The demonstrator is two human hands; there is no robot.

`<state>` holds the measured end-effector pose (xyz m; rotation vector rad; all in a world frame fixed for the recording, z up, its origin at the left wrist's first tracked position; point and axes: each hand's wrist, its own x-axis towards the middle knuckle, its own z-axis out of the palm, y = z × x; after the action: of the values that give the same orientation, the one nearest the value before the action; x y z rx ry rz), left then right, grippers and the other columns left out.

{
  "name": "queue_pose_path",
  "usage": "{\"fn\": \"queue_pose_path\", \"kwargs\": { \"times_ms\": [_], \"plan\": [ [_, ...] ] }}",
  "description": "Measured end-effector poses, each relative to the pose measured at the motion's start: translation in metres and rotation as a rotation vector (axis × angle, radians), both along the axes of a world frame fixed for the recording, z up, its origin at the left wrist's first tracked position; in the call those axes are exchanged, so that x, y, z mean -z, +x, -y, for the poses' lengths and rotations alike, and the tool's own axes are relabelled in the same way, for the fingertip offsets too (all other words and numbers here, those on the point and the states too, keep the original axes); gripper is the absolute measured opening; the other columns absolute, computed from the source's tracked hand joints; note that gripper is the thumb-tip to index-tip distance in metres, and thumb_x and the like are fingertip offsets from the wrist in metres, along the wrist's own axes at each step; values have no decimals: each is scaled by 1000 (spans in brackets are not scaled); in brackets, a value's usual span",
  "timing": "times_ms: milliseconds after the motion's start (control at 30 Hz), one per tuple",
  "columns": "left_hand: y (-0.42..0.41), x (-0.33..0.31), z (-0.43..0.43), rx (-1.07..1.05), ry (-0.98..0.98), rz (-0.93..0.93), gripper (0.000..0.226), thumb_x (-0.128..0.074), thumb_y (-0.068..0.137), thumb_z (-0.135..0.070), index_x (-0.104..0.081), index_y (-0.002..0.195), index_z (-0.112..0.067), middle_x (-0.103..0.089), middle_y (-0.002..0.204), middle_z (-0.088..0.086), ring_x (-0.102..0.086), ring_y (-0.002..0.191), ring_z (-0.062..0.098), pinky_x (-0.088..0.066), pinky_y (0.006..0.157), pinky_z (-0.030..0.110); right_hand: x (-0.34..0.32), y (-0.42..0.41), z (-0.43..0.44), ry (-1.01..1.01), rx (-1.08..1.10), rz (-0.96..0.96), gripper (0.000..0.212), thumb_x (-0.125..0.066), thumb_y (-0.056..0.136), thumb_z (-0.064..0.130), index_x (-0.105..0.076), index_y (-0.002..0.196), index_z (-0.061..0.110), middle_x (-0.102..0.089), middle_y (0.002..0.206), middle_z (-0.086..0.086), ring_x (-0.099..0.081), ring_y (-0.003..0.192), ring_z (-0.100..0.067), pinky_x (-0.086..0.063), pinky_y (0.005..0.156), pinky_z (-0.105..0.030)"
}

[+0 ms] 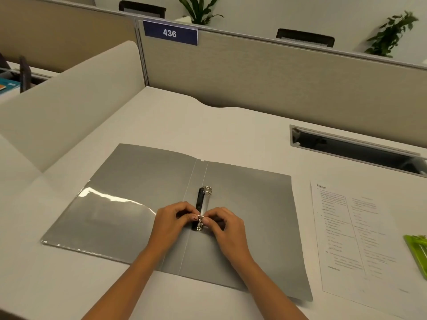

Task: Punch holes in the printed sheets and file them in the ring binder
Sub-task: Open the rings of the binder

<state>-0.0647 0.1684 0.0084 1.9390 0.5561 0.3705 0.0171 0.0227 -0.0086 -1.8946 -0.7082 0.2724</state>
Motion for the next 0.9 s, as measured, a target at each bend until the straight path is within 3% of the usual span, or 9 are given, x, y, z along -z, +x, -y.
{"fn": "queue_pose_path", "kwargs": {
  "times_ms": [233,367,500,633,700,900],
  "plan": [
    [5,0,-10,74,33,-39,19,-73,74,0,-73,72,-18,-73,72,-10,-69,75,7,-55,75,24,2,10,3,-83,-84,38,3,-68,84,26,-70,86,24,-64,86,11,-61,80,-9,-50,69,-23],
    [6,1,-10,79,39,-47,19,-72,74,1,-73,71,-18,-72,72,-11,-69,74,7,-55,75,26,0,16,-2,-76,-98,-50,7,-68,84,10,-70,80,15,-64,80,9,-65,70,-11,-58,63,-24],
    [6,2,-10,69,36,-41,21,-72,73,3,-72,69,-18,-72,71,-10,-68,73,8,-56,74,28,2,18,-3,-69,-96,-38,14,-67,83,5,-69,76,17,-63,77,11,-67,67,-11,-59,60,-24],
    [6,4,-9,58,26,-31,20,-71,73,3,-72,69,-17,-72,71,-9,-68,73,8,-55,74,28,4,19,-1,-61,-131,39,3,-69,84,20,-69,81,20,-63,80,13,-64,69,-10,-56,60,-25],
    [6,5,-9,59,26,-26,19,-71,73,3,-71,69,-16,-72,72,-8,-68,74,9,-56,75,29,3,19,0,-48,-135,69,7,-69,83,30,-70,82,23,-65,81,13,-63,69,-10,-54,61,-27],
    [10,4,-15,137,29,-32,21,-71,75,4,-69,68,-17,-71,73,-9,-68,75,11,-55,75,25,1,18,-4,-46,-113,-6,5,-71,82,25,-70,78,24,-63,77,17,-58,65,-5,-49,61,-22]
  ]
}}
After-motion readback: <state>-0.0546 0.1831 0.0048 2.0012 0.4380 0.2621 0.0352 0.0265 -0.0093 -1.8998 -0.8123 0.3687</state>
